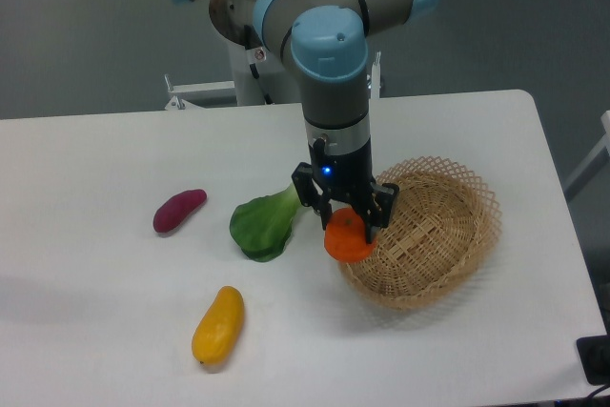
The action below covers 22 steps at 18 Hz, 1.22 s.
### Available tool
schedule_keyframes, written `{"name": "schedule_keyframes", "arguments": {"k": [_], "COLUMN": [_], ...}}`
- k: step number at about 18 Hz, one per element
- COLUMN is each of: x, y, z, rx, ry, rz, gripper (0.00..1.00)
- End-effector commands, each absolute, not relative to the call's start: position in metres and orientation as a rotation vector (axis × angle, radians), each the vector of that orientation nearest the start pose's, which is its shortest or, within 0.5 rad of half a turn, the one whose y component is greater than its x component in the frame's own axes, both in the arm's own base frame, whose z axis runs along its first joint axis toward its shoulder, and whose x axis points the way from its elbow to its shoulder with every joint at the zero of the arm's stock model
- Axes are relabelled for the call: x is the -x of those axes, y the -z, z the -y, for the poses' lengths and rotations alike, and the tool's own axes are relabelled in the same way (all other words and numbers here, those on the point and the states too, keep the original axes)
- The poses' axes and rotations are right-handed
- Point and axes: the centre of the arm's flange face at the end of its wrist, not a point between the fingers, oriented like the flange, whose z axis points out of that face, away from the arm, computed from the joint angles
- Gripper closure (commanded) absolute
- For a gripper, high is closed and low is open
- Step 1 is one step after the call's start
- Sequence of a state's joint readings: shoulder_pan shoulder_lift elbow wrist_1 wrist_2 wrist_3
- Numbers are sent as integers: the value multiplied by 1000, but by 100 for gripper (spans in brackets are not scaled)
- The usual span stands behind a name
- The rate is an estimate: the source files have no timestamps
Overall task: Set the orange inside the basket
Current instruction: 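Carry the held orange over the wicker basket and lower it inside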
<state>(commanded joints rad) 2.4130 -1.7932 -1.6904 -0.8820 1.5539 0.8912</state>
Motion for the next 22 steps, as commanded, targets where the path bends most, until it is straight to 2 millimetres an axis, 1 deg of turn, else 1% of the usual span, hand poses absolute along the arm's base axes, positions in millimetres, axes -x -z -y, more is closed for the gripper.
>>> {"name": "schedule_keyframes", "arguments": {"k": [2,11,15,18,20,22], "x": [350,356,360,373,389,408], "y": [-383,-394,-391,-388,-387,-380], "z": [-493,-488,-484,-474,-460,-446], "rx": [2884,2873,2883,2897,2907,2923], "ry": [-364,-387,-396,-404,-418,-422], "rz": [-75,-57,-100,-154,-188,-212], "gripper": [43,43,43,43,43,43]}}
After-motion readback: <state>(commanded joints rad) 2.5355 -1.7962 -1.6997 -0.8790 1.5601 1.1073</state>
